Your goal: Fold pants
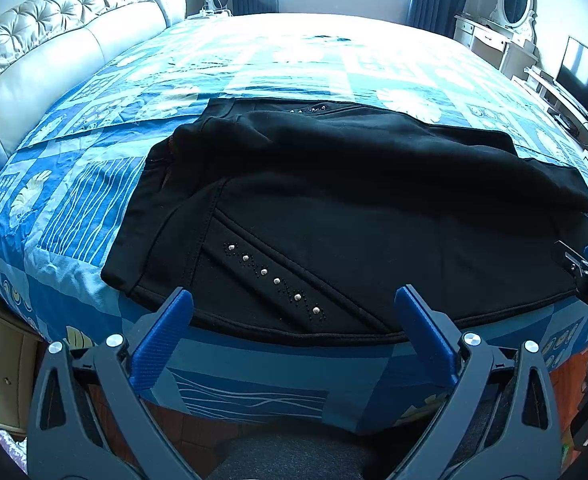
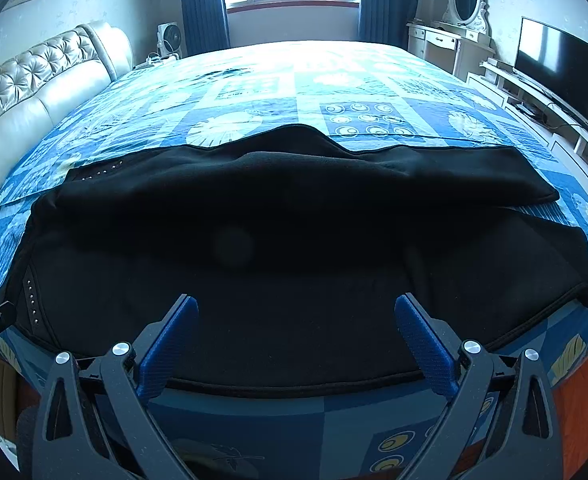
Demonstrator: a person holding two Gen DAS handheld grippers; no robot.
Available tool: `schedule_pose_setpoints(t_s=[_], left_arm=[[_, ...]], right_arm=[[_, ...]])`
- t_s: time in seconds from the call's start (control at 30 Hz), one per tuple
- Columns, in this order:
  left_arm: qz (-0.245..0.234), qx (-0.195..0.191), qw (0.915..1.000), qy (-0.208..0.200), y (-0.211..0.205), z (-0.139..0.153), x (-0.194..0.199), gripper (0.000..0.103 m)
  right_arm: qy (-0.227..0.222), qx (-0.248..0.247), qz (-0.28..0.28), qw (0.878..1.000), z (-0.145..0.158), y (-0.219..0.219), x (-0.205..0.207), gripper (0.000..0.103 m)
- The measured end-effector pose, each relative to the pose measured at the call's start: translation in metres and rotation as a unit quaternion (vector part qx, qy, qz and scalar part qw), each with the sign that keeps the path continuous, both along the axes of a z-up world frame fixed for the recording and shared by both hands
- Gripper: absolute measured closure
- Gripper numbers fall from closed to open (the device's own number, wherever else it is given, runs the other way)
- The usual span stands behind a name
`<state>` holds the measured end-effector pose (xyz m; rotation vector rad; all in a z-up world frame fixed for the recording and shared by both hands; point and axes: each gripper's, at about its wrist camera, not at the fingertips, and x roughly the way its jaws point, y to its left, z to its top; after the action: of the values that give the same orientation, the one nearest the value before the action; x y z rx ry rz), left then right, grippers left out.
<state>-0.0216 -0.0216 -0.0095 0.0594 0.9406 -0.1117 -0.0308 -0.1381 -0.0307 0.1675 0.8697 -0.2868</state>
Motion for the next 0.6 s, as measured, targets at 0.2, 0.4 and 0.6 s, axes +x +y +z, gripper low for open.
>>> schedule_pose_setpoints(t_s=[0.2, 0.4, 0.6], left_arm=[[-0.001, 0.001, 1.0, -0.001, -0.0001, -0.0001, -0.0006, 0.002], [0.0, 0.001, 1.0, -0.001, 0.0002, -0.0003, -0.0006, 0.002], [0.0, 0.002, 1.0, -0.001, 0.0007, -0.0005, -0.0008, 0.002]], right_arm=[[0.001, 0.0, 0.001, 1.0, -0.0004, -0.0009, 0.0004, 0.005], [0.002, 0.001, 0.001, 1.0, -0.0019, -0.0014, 0.0012, 0.005], [0.001, -0.001, 0.002, 1.0, -0.0012, -0.0008, -0.0006, 0.005]])
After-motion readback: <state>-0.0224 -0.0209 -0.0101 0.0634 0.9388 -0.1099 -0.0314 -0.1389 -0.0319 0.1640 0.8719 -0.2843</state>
